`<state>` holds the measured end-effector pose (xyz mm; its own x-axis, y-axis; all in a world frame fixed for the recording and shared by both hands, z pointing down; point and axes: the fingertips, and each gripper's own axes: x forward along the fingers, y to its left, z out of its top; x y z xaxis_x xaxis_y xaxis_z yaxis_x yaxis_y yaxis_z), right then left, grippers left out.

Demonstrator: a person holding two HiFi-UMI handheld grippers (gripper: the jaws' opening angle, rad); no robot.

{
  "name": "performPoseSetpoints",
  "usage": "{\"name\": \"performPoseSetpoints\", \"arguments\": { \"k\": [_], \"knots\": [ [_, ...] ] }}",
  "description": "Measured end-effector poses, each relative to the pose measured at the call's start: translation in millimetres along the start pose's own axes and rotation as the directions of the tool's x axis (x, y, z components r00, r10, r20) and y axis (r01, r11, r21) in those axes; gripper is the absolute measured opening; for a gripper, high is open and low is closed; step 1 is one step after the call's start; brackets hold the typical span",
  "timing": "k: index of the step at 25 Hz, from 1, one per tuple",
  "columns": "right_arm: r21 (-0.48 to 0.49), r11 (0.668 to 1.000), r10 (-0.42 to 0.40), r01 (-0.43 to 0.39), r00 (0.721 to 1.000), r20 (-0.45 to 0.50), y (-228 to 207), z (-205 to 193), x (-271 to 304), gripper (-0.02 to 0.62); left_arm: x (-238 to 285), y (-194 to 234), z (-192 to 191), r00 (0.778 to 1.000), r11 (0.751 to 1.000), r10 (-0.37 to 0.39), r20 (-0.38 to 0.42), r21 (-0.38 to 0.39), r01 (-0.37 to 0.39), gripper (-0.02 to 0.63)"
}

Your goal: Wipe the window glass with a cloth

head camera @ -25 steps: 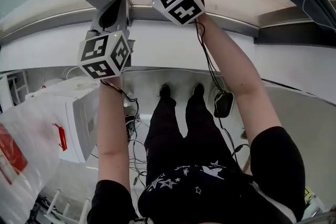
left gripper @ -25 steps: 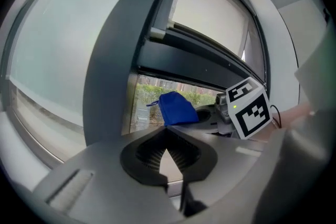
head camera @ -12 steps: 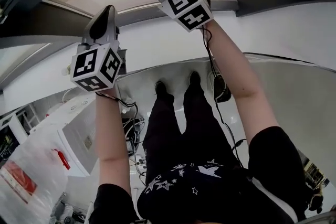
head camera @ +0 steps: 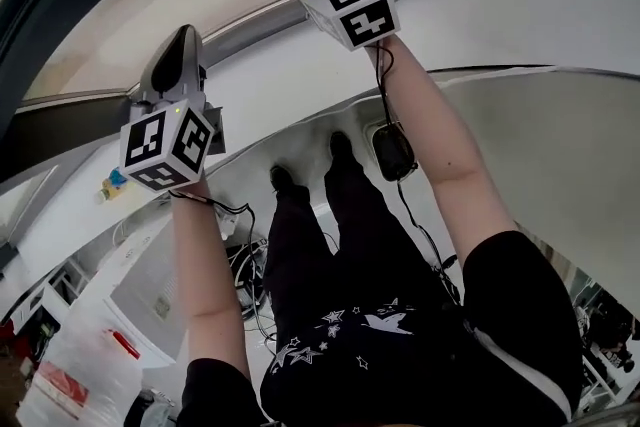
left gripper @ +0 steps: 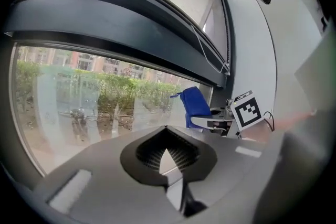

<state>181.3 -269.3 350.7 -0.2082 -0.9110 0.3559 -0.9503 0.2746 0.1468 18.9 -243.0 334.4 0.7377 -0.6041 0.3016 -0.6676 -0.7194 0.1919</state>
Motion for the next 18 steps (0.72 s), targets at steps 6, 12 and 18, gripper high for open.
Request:
{"name": "performPoseSetpoints", "arguments": {
  "k": [6,12,18],
  "knots": [
    [0.058,0.997,-0.055,0.055,0.998,-0.008,-73,-24,-31,0.071,43,-49,6,0.999,0.999,-0.034,0.002,0.014,0.034,0.008],
    [0.114,0.986,-0.123,0.121,0.992,0.013,-134,-34,-56,0.071,82,-97,4,0.996,0.996,-0.084,-0.002,0.016,0.084,0.008],
    [0.130,0.980,-0.153,0.150,0.988,0.016,-166,-42,-68,0.072,109,-124,5,0.994,0.994,-0.111,0.009,0.003,0.111,0.008]
  ]
}}
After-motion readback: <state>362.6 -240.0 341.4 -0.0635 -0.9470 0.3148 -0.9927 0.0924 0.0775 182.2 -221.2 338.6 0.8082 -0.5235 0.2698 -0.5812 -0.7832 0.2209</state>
